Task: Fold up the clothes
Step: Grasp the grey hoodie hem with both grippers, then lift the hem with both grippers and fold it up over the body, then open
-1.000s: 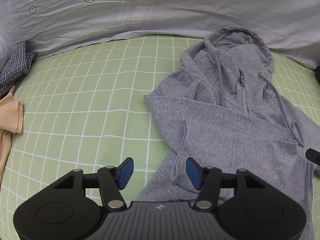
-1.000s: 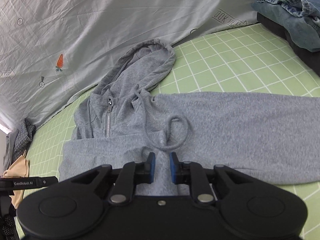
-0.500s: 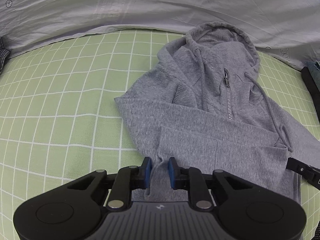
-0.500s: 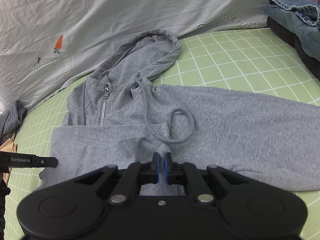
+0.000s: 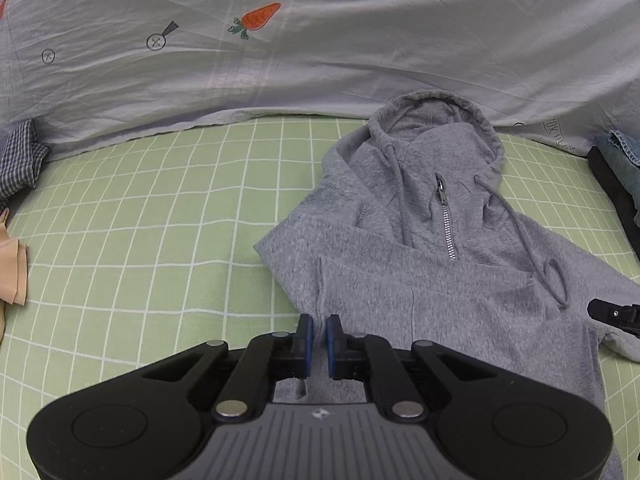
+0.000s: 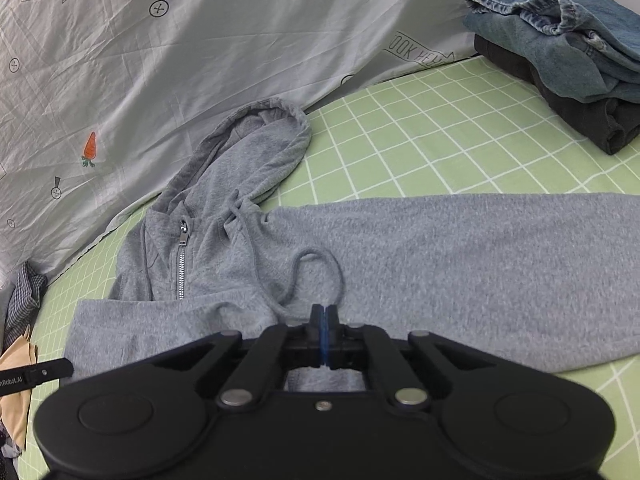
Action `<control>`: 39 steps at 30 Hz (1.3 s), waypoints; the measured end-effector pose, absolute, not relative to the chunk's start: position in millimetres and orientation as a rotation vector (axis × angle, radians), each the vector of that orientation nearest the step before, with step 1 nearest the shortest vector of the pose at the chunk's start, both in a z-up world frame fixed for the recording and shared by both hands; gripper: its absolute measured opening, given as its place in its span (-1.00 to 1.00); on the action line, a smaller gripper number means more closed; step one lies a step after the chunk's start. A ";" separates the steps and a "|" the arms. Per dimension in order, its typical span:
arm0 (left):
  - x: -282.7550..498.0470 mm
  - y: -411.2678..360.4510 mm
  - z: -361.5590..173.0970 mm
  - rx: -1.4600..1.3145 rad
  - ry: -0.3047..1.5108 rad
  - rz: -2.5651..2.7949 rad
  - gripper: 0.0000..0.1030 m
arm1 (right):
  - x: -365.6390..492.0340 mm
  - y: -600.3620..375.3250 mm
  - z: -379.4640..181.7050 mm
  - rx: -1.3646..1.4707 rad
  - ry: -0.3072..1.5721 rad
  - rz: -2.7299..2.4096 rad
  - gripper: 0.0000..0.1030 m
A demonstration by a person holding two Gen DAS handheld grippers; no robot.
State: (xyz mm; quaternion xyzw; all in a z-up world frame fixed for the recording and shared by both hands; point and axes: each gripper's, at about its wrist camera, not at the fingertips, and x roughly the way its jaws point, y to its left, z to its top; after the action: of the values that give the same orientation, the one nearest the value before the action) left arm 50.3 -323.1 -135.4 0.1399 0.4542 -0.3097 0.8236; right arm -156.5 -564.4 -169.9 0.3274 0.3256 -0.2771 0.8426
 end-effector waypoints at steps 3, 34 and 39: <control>55.3 -321.4 -141.3 0.277 1.000 -0.634 -0.82 | -153.2 -560.5 -166.4 0.679 0.683 -0.561 -0.96; 57.0 -336.8 -173.4 0.284 1.126 -0.637 -0.64 | -109.8 -533.6 -171.2 0.326 0.794 -0.461 -0.96; 55.4 -339.5 -171.1 0.303 1.126 -0.627 -0.63 | -108.9 -534.3 -184.7 0.351 0.830 -0.482 -0.93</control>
State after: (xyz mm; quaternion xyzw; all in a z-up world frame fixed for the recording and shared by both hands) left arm 55.4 -339.5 -171.1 0.1405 0.5227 -0.2911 0.7889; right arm -108.9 -534.3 -184.7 0.1680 0.3971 -0.2306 0.8723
